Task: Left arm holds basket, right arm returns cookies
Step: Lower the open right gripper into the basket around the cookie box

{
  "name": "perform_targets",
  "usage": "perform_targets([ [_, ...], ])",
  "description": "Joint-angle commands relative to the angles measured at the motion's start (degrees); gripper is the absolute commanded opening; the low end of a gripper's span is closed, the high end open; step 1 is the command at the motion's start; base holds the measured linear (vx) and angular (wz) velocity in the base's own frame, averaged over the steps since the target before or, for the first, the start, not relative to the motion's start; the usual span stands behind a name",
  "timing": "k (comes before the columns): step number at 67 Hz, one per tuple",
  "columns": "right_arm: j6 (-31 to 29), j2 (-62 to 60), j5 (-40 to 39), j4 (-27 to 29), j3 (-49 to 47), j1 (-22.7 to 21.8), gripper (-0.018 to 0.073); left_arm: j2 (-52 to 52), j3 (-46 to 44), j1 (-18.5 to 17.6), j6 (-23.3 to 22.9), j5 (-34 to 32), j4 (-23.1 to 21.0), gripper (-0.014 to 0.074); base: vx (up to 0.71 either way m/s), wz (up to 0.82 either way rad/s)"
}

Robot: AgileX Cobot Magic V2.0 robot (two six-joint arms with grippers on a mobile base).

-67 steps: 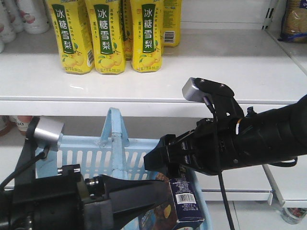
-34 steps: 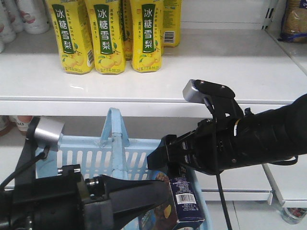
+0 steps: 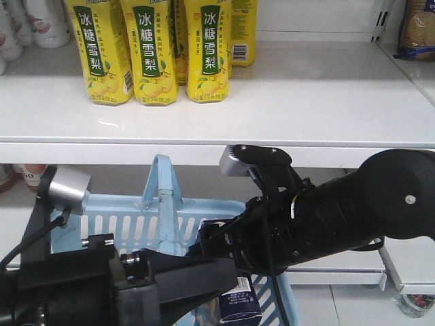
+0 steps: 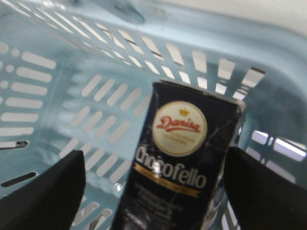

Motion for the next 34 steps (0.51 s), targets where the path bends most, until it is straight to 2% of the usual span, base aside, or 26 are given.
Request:
perform_targets([
  [1, -0.34, -0.26, -1.91, 1.11, -1.69, 0.07, 0.0546, -1.11, -2.14, -0.17, 0.87, 1.39, -3.44, -0.0006, 0.0, 0.0],
  [19, -0.5, 0.72, -2.18, -0.35, -1.69, 0.07, 0.0511, -1.11, -2.14, -0.17, 0.87, 1.39, -3.44, -0.0006, 0.0, 0.0],
  [34, -0.5, 0.72, -1.09, -0.5, -1.69, 0.07, 0.04, -1.11, -2.14, -0.17, 0.87, 1.39, -3.44, -0.0006, 0.0, 0.0],
])
